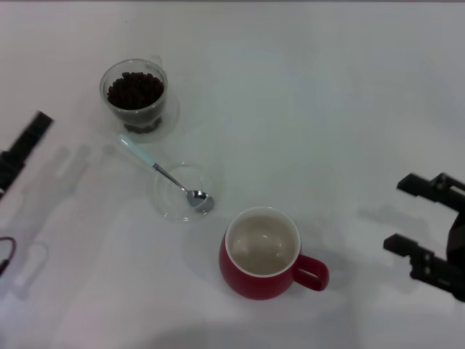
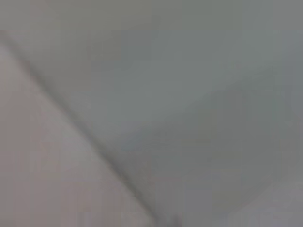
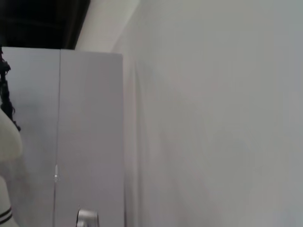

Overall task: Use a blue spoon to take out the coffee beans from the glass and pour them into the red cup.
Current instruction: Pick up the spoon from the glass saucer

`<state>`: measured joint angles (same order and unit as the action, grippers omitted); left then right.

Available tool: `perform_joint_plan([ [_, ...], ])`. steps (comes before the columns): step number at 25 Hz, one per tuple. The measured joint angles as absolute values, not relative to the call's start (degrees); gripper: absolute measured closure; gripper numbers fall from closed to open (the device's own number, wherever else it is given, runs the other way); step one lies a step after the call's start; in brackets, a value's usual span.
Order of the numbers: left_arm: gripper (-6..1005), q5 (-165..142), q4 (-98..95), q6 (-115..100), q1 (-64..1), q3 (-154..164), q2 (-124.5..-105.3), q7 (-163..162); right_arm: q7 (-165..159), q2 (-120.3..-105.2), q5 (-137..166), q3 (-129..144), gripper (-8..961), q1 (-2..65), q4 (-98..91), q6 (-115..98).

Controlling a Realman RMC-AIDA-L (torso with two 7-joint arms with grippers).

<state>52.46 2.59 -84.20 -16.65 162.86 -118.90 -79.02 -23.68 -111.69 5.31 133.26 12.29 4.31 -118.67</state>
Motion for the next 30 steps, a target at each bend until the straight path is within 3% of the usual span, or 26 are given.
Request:
perform_joint_plan([
  [30, 393, 35.5, 1.7, -71.3, -26.7, 162.9, -118.63, -93.7, -23.2, -111.98, 3.4, 131.1, 245, 14.1, 4.4, -120.1],
])
